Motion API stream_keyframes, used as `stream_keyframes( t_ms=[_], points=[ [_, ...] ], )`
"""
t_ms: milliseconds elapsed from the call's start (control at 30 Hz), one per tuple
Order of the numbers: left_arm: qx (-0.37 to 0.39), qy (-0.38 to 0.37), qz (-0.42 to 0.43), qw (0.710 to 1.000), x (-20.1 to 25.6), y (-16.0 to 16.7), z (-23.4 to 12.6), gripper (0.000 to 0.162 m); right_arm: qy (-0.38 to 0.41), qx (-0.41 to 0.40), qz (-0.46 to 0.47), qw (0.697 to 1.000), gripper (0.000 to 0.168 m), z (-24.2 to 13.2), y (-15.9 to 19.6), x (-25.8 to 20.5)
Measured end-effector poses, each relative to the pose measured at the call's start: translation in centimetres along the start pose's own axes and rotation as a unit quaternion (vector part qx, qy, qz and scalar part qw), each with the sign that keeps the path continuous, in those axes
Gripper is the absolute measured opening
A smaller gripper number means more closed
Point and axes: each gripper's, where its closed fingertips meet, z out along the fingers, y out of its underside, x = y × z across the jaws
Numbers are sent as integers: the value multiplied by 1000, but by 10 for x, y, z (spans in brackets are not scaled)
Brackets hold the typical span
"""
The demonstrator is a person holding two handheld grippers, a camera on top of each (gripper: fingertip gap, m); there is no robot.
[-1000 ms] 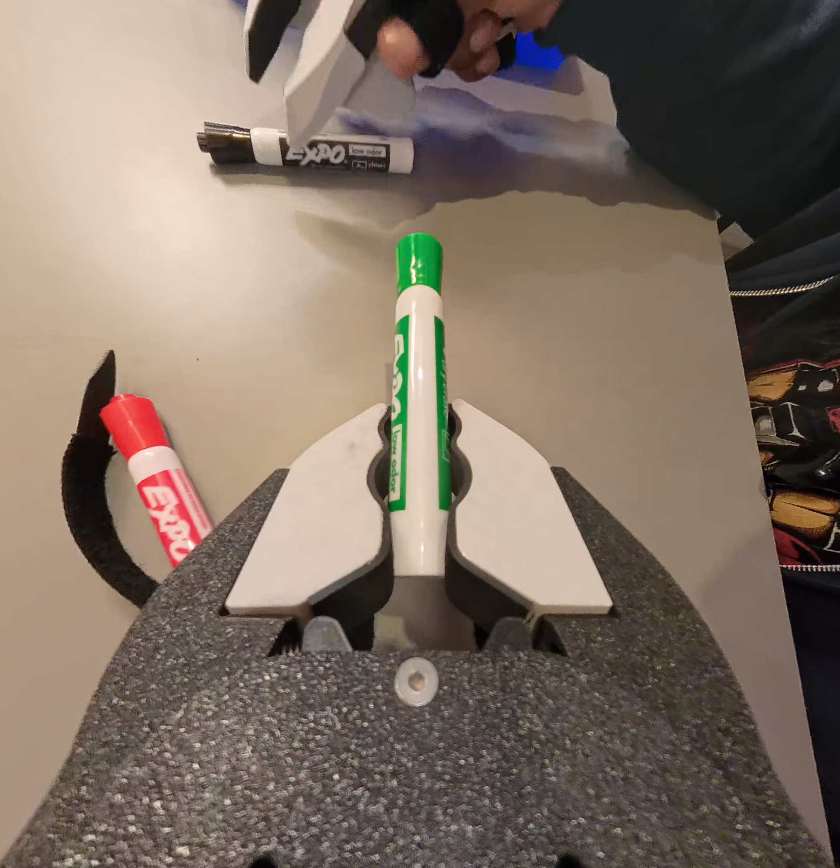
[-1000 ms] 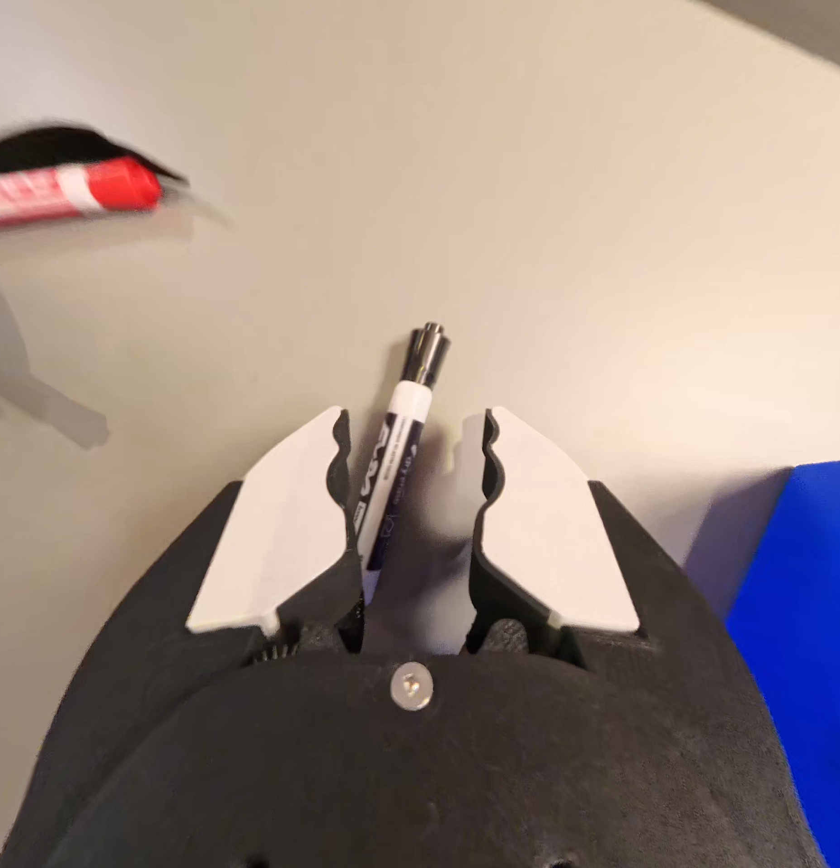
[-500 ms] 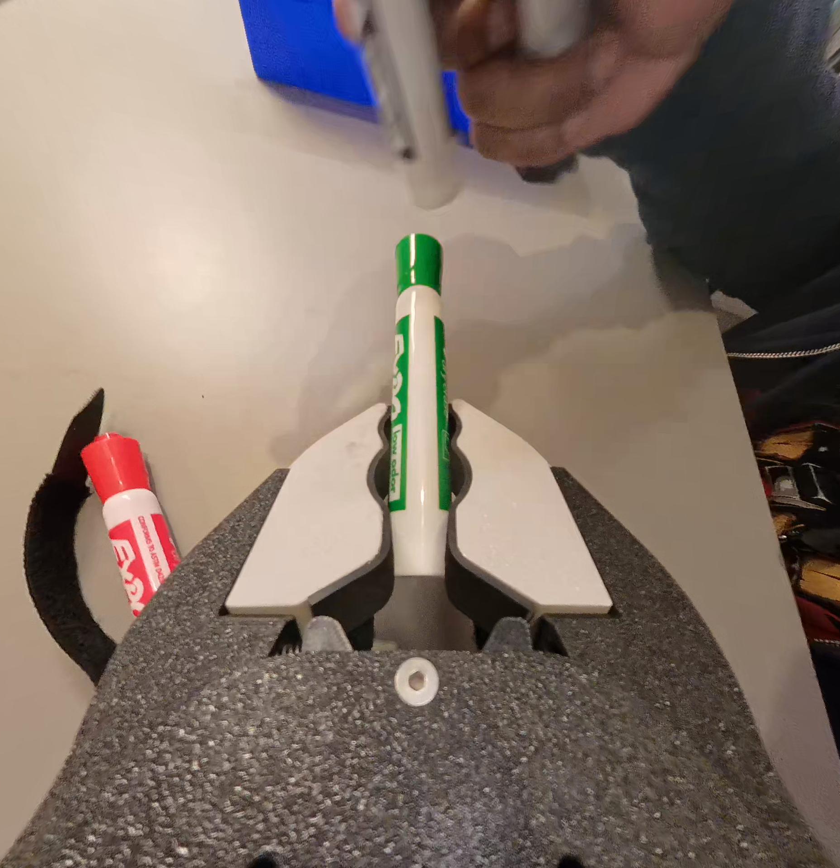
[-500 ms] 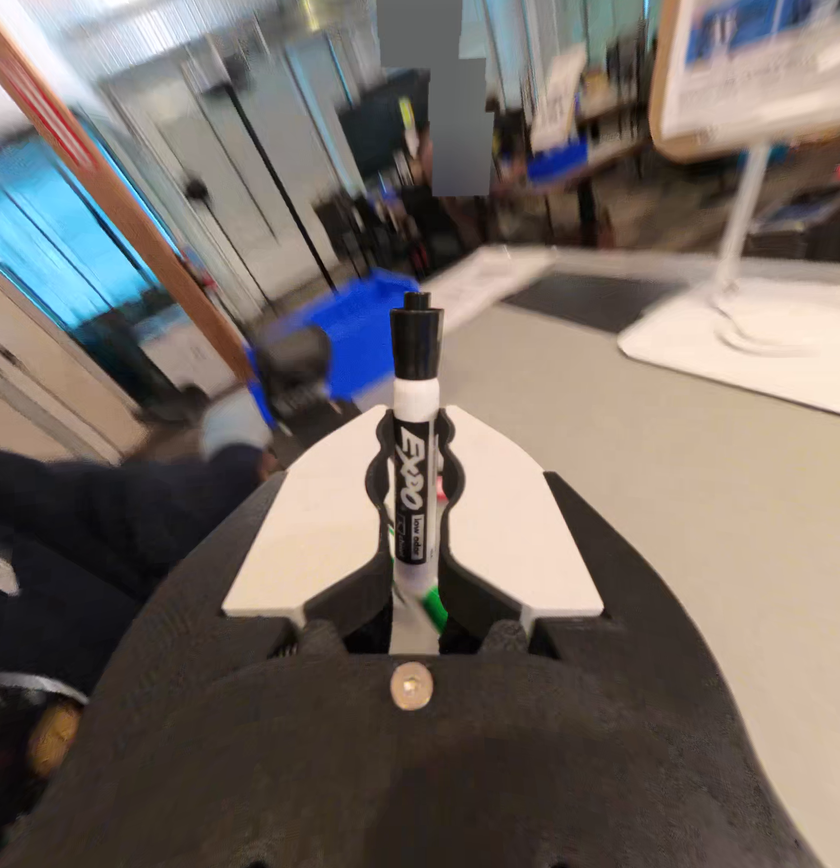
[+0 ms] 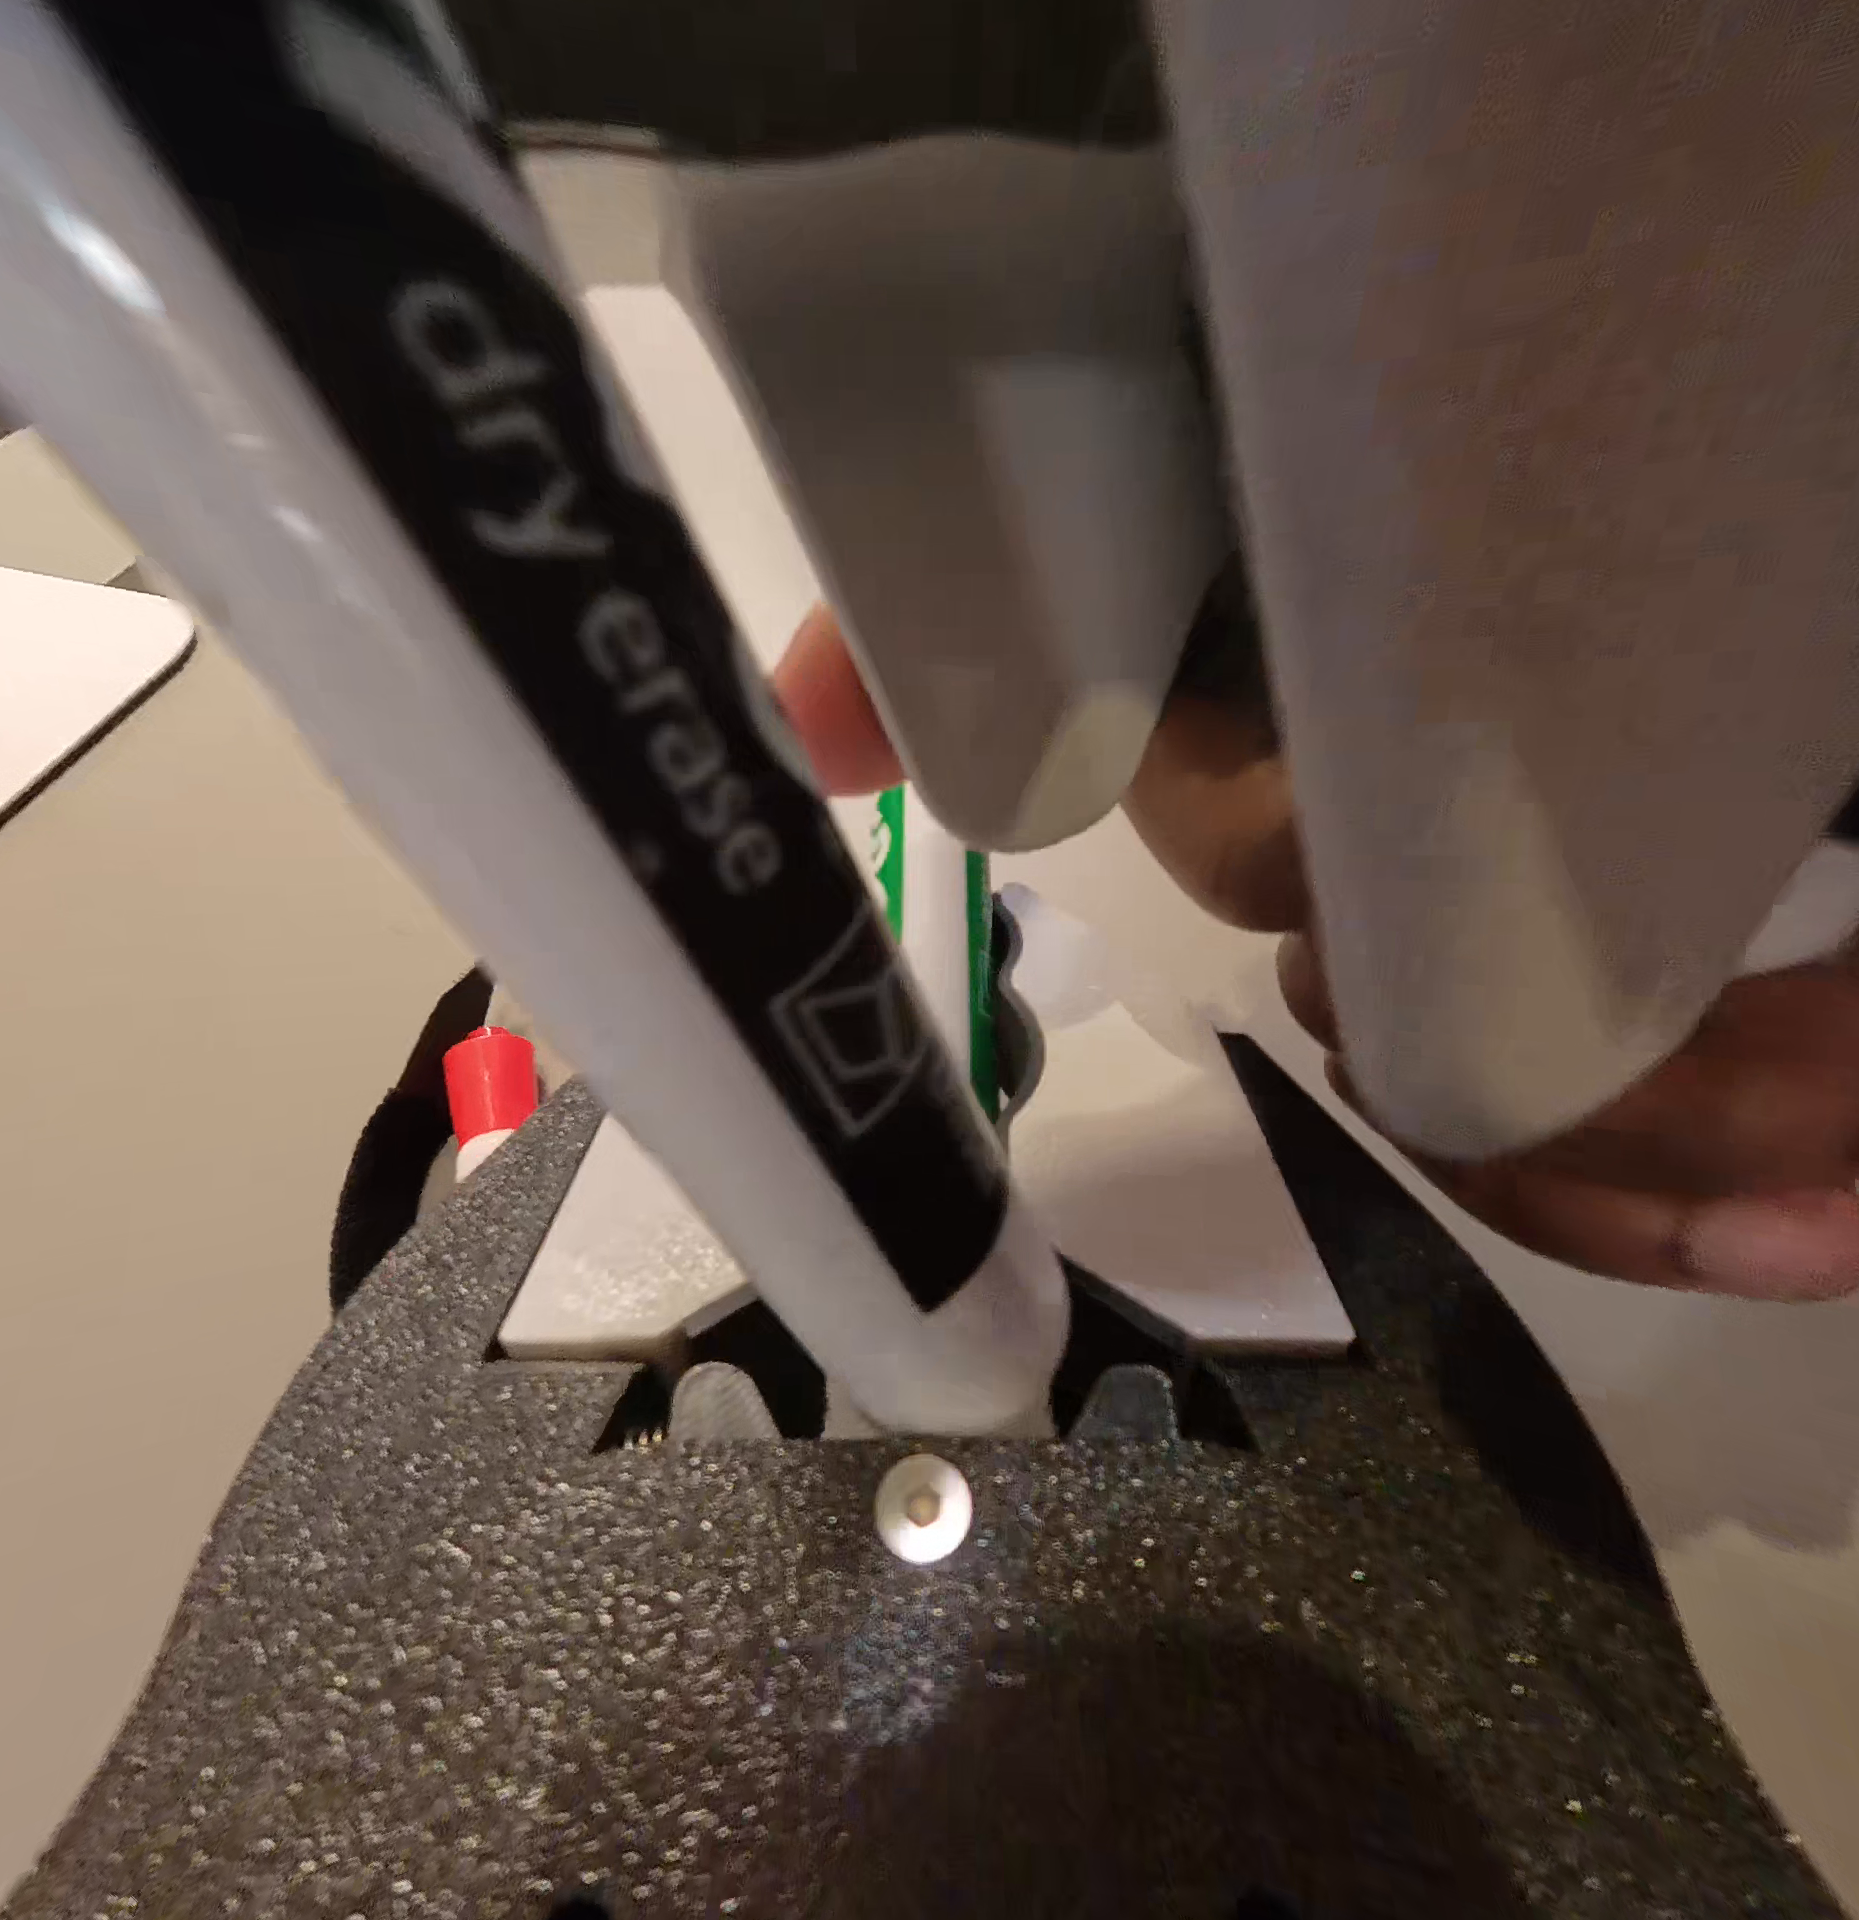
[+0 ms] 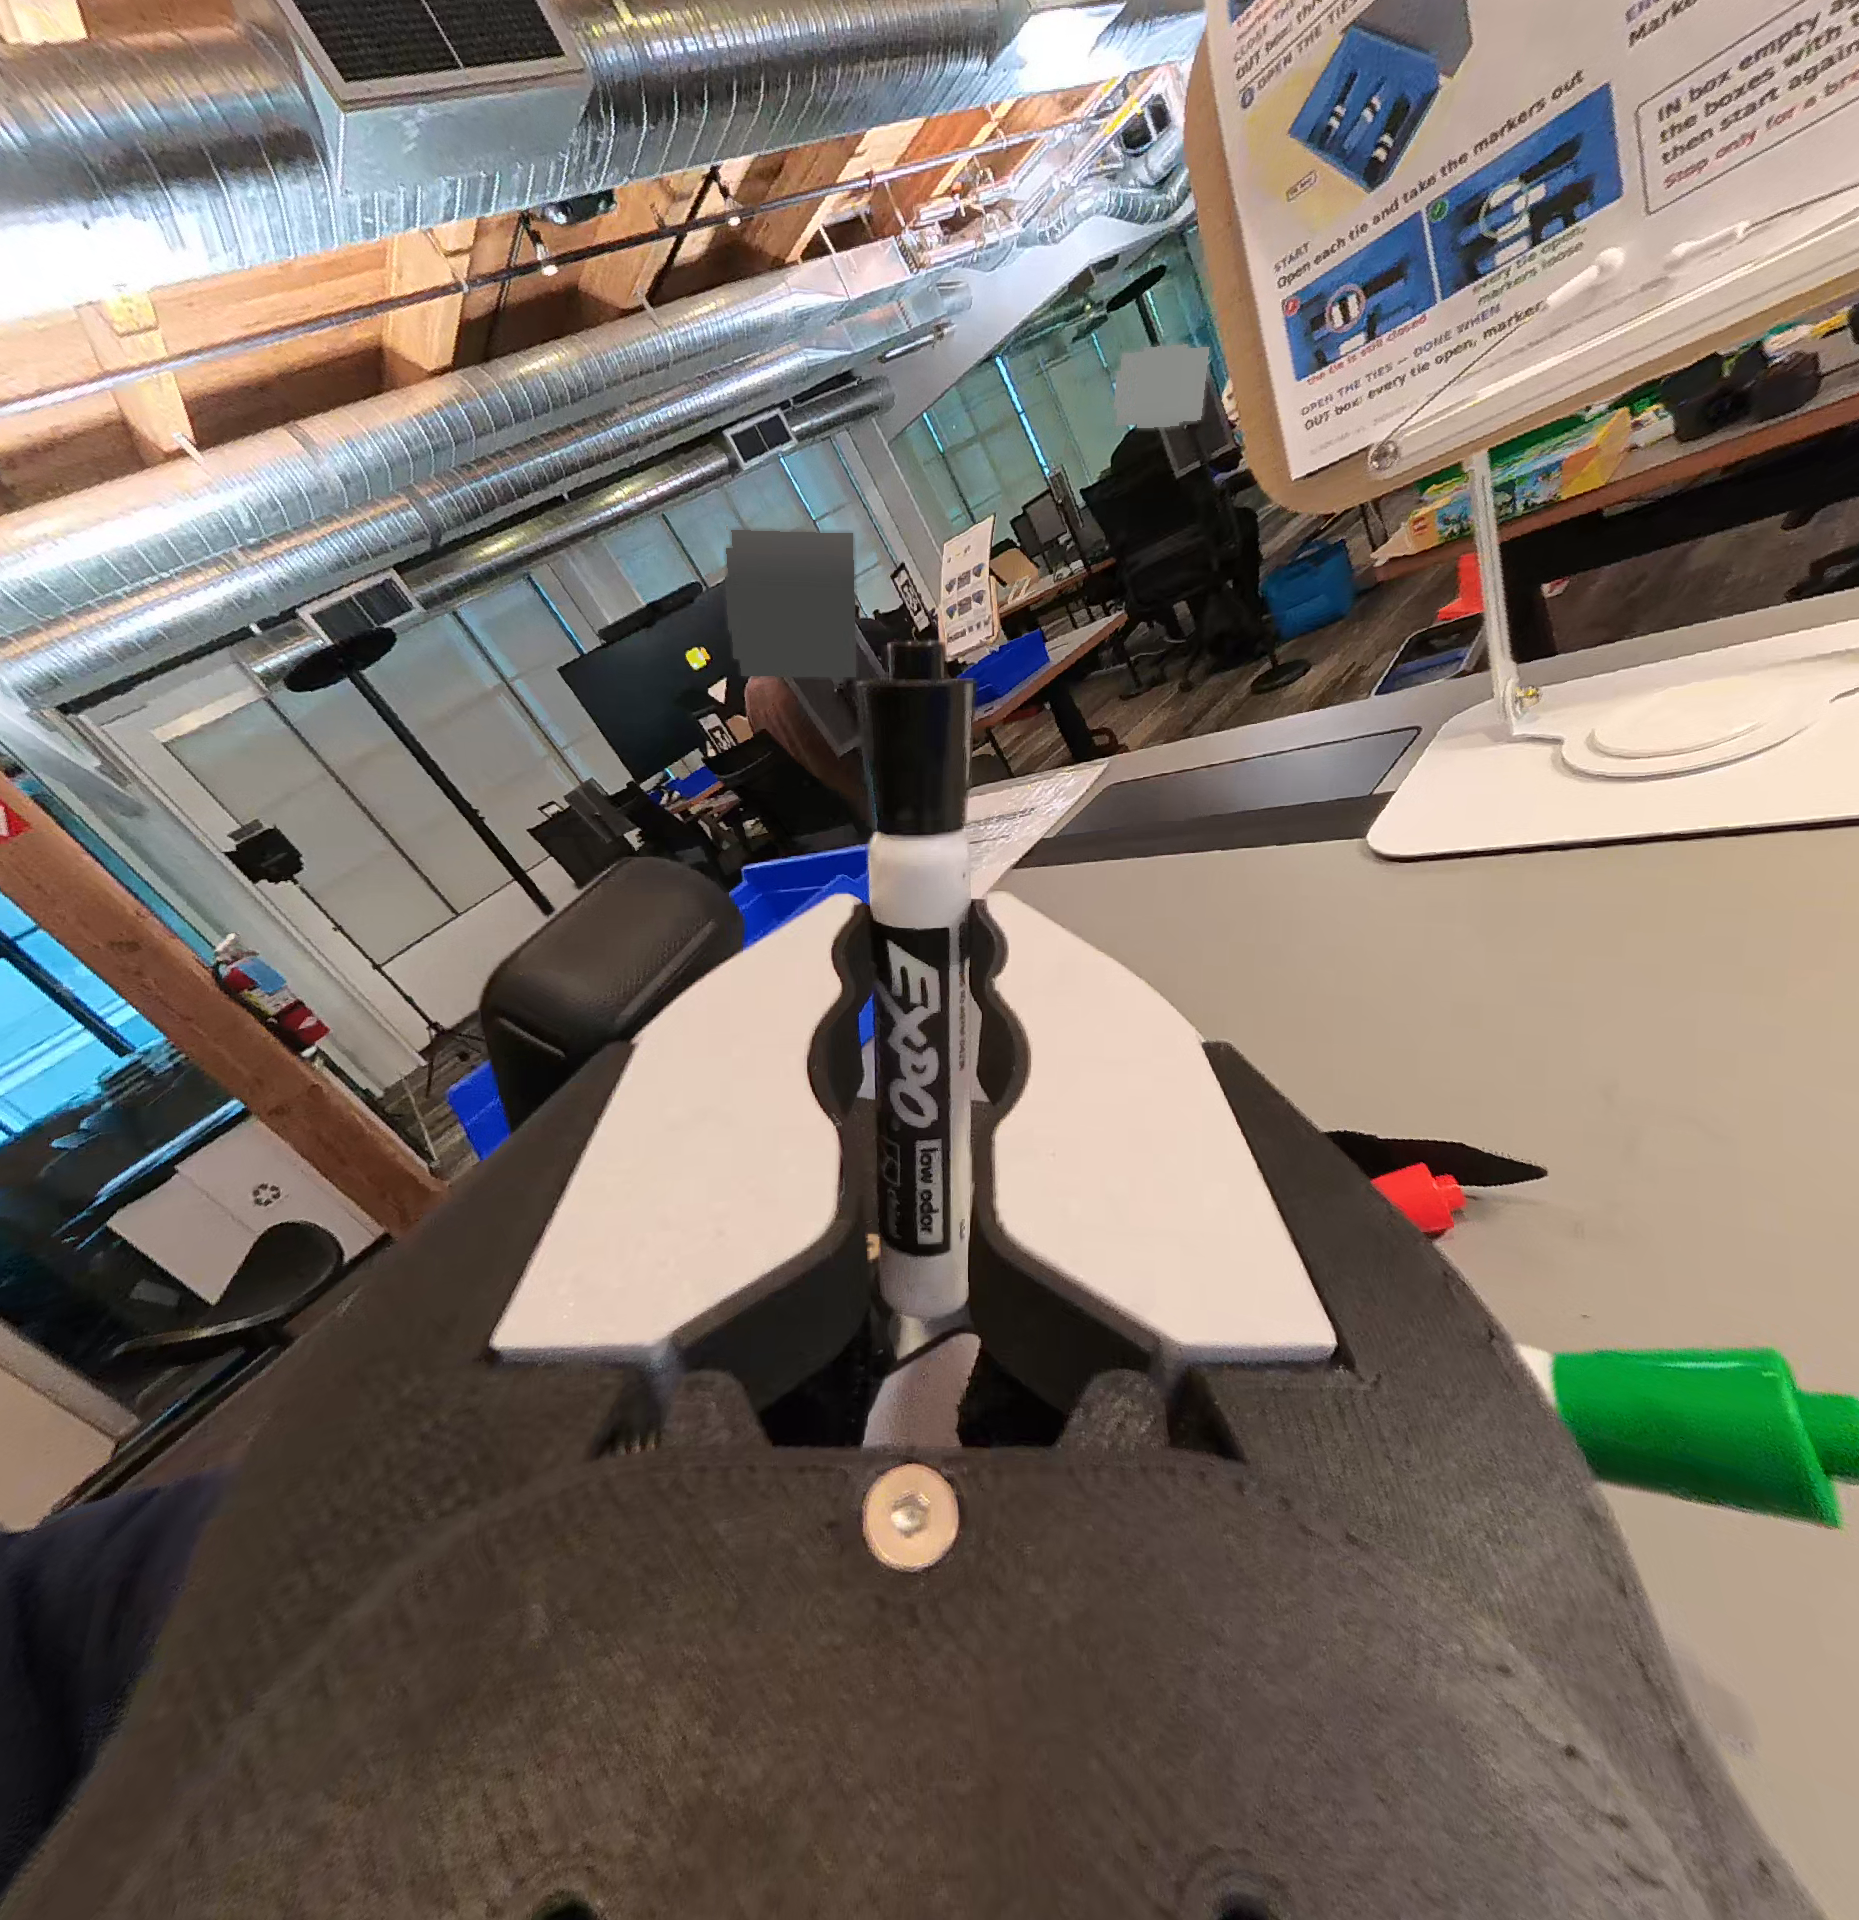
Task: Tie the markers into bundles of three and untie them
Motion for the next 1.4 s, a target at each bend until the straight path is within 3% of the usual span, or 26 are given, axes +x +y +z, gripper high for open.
stream_keyframes(
  t_ms=[67, 100, 167, 200, 400, 800, 1400],
  points=[
    [1, 3, -2, 1000, 2, 0, 1, 22, 4, -8, -6, 1000, 18, 2, 6, 0],
    [-1, 4, 3, 1000, 3, 1, 1, 35, 6, -8, -9, 1000, 18, 2, 7, 1],
    [-5, 1, 8, 1000, 3, 1, 1, 19, 13, -10, -15, 1000, 18, -1, 9, 4],
    [2, 3, 3, 1000, 3, -1, 0, 24, 13, -9, -15, 1000, 18, -3, 9, 4],
    [10, 1, -33, 999, -7, -1, -3, 21, 12, -14, -26, 999, 18, -12, 18, 6],
    [-24, 1, -22, 999, -5, 8, 0, 21, -6, -42, -74, 996, 18, -20, 22, 7],
    [85, 10, 1, 996, -2, -23, -14, 23, -33, -50, -120, 991, 24, -22, 13, -6]
  ],
)
